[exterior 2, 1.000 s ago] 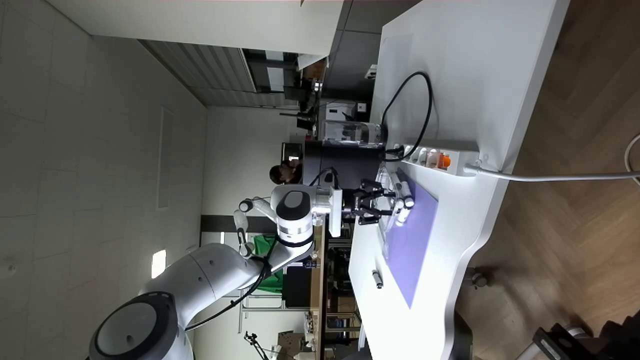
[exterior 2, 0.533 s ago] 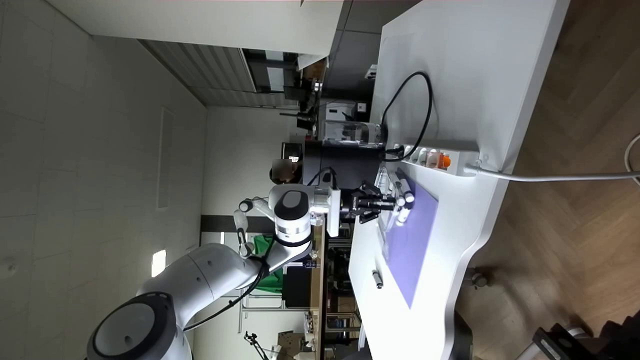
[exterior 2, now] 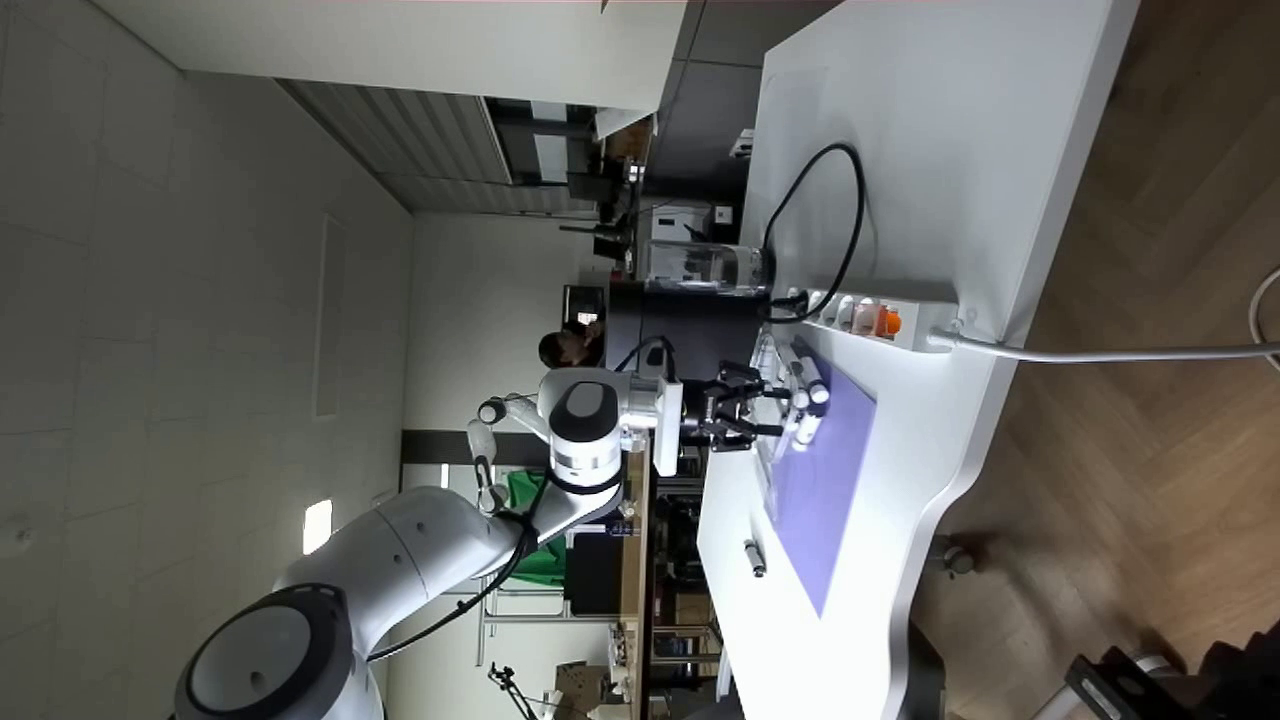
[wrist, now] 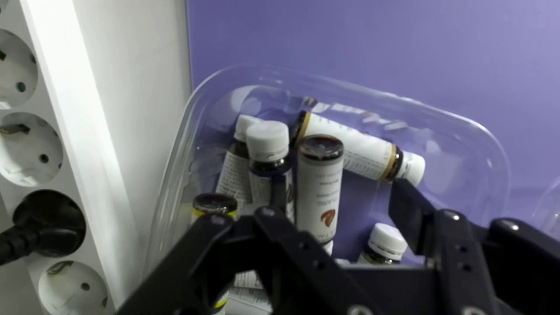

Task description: Remove three bottles from the clear container and place them on the left side of the table

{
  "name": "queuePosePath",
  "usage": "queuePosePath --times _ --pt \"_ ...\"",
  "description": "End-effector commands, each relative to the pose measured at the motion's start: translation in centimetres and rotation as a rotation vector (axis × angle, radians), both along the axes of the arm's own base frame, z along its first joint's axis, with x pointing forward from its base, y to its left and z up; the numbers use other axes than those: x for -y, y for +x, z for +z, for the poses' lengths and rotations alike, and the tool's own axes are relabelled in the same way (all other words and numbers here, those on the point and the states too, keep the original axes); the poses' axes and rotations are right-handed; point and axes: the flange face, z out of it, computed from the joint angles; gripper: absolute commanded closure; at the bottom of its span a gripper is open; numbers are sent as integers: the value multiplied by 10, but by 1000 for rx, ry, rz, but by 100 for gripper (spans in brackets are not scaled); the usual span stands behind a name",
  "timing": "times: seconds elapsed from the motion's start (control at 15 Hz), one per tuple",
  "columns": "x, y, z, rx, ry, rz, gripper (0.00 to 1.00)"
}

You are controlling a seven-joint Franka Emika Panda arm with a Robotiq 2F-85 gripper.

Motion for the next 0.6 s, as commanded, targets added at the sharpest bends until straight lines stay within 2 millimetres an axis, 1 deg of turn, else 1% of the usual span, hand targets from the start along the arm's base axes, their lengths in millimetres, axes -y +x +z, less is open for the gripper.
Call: queuePosePath --times 0.0,0.07,0.13,0.53 --pt "3 -1 1 -6 9 -20 54" --pt "3 -1 0 -5 9 -21 50" --pt "3 -1 0 -5 11 -23 52" --pt "8 -3 -1 -6 21 -32 94"
